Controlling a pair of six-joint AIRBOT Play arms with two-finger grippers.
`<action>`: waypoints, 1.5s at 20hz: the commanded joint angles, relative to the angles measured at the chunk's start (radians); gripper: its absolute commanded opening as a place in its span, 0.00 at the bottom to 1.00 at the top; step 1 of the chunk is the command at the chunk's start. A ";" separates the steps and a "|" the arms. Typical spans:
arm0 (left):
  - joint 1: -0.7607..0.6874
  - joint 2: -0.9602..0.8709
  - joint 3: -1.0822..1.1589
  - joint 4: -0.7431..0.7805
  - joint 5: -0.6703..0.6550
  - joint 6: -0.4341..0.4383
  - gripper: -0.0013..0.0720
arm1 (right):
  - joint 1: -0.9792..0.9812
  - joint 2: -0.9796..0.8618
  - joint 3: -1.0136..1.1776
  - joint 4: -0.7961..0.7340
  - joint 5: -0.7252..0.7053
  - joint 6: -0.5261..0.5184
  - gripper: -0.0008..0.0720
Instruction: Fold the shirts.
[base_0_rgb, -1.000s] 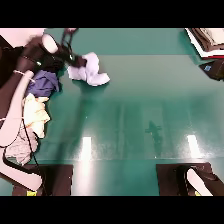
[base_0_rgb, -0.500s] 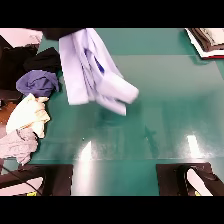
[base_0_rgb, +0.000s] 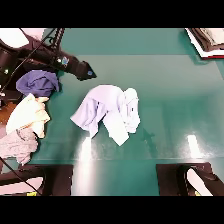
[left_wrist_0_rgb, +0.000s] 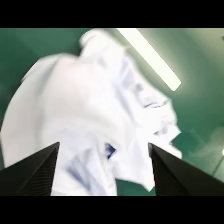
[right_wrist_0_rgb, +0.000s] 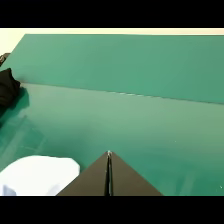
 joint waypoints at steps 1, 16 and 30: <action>0.118 -0.020 -0.037 0.057 -0.088 -0.066 0.90 | 0.000 0.000 0.003 -0.002 0.012 0.000 0.04; 0.302 0.325 -1.016 -0.028 0.114 -0.055 0.75 | 0.027 -0.072 0.001 -0.001 0.112 0.001 0.04; 0.105 0.328 -1.135 -0.218 0.498 -0.067 0.75 | 0.201 -0.174 -0.024 -0.005 0.108 0.011 0.04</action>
